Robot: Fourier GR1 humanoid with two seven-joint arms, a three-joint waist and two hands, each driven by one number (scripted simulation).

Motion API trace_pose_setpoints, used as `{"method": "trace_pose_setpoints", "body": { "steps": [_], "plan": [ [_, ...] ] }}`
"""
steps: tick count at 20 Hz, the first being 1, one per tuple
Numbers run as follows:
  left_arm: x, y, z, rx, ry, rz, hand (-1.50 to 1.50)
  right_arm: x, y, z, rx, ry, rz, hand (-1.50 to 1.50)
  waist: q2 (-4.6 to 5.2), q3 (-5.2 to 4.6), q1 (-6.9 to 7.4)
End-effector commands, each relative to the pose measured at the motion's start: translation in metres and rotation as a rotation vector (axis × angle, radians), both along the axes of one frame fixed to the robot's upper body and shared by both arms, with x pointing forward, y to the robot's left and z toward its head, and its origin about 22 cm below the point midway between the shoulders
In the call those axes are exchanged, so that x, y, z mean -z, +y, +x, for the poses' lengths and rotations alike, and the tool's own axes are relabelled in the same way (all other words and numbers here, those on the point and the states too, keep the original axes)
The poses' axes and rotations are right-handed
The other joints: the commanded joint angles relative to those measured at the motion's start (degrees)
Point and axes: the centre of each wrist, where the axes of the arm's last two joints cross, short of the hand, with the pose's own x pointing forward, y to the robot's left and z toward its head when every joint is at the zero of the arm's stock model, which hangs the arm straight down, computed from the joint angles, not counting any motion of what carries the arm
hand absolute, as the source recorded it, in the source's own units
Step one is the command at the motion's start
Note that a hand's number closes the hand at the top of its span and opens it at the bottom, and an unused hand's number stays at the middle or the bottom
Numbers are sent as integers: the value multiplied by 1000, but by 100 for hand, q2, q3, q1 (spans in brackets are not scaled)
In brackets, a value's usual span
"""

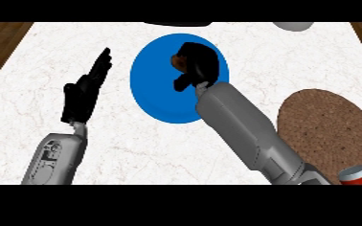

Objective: Pick the sweet potato from the placemat and place it in the plate

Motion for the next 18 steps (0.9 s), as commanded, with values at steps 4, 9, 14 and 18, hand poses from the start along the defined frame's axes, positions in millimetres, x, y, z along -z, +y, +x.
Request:
{"method": "trace_pose_setpoints", "body": {
  "steps": [4, 9, 14, 18],
  "plan": [
    [3, -14, -1, 25, 0, 6, 0, 5, -1, 12, 17, -33, 158, -150, 22, 4, 122],
    [-4, 3, 8, 2, 22, -2, 0, -13, 2, 5, 31, -182, 425, -150, -13, 7, -9],
    [0, 23, 5, -48, 34, 3, 0, -6, -9, 1, 148, -265, 559, -150, -76, 2, -293],
    [6, 13, -17, -57, 36, 0, 0, 9, -44, -3, 246, -296, 604, -150, -125, 3, -397]
  ]
}}
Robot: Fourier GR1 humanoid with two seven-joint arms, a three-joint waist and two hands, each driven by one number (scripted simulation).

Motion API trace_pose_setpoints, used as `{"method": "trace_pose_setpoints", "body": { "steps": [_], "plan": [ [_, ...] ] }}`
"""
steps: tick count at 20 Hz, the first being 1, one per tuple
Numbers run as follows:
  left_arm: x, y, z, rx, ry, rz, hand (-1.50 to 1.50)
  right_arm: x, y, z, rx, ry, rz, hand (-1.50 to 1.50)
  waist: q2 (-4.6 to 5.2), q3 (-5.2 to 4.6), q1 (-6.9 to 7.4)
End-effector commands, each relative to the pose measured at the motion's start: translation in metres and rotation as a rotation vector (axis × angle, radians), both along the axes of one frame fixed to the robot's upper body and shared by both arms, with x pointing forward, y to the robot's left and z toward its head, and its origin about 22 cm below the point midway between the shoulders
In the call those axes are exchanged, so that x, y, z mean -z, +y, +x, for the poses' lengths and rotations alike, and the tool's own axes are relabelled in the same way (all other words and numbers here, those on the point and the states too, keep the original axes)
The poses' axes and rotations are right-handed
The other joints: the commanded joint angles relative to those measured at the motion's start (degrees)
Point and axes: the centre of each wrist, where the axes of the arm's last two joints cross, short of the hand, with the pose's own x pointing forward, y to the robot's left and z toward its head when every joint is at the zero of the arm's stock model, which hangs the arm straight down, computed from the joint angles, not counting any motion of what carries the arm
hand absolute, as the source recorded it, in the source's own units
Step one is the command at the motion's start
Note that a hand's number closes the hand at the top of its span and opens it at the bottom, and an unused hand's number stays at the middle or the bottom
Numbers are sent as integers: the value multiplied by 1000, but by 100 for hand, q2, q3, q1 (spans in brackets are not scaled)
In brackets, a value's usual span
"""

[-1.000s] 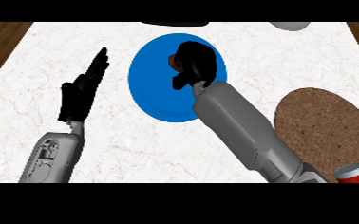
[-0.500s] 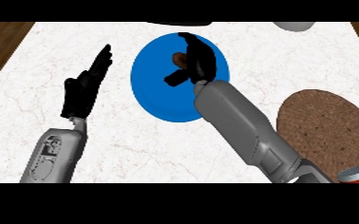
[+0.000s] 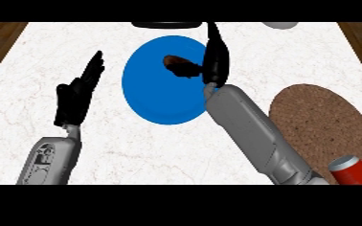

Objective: Pick the sweet potato from the placemat and place it in the plate

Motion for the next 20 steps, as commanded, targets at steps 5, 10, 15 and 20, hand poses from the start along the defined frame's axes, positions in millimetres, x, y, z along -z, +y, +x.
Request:
{"method": "trace_pose_setpoints", "body": {
  "steps": [5, 10, 15, 20],
  "plan": [
    [6, 8, -13, -15, 3, -8, 0, 2, -97, -25, 87, -65, 87, -150, -37, 0, -185],
    [12, 6, -4, -46, -3, 11, 0, 7, -124, -69, 41, -46, 78, -150, -31, -5, -199],
    [0, 17, 1, -36, -13, 9, 0, 22, -180, -76, 56, -25, 79, -150, -11, -2, -128],
    [8, 19, -18, -40, -6, 3, 0, 16, -216, -82, 61, -50, 104, -150, -14, -3, -110]
  ]
}}
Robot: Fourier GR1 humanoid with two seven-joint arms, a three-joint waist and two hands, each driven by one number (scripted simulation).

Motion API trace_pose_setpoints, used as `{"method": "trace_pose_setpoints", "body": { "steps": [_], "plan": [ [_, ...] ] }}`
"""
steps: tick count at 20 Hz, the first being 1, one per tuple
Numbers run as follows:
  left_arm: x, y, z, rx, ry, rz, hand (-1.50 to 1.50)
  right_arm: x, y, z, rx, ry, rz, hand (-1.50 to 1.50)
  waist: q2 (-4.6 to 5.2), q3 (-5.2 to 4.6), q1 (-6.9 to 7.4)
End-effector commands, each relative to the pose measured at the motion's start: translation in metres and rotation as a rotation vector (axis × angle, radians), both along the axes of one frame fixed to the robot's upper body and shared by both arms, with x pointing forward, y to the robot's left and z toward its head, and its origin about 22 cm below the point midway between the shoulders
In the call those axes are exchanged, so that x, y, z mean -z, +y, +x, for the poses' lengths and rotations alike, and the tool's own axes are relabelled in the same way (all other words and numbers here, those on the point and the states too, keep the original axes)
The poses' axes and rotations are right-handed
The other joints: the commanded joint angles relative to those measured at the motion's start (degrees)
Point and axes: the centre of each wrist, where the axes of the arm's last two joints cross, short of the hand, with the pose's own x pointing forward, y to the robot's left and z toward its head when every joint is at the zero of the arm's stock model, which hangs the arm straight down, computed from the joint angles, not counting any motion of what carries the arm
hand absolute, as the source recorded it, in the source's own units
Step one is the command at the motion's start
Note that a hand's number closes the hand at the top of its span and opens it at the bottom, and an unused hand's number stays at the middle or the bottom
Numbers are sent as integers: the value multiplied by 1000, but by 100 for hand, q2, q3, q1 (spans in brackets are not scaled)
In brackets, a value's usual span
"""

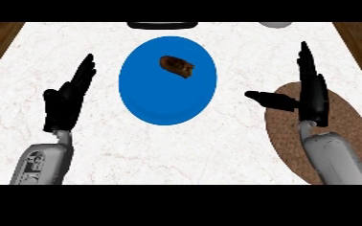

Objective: Pick the sweet potato from the placemat and place it in the plate

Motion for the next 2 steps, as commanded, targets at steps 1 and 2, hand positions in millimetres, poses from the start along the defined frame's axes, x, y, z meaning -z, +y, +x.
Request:
{"method": "trace_pose_setpoints", "body": {
  "steps": [1, 2],
  "plan": [
    [-10, -13, 7, 15, -8, -1, 0, 11, -22, -3, 10, 7, 16, -150, 6, -1, 16],
    [13, -3, 10, 4, 8, -20, 0, -5, -27, -9, -4, -2, 5, -150, 6, -2, 0]
  ]
}}
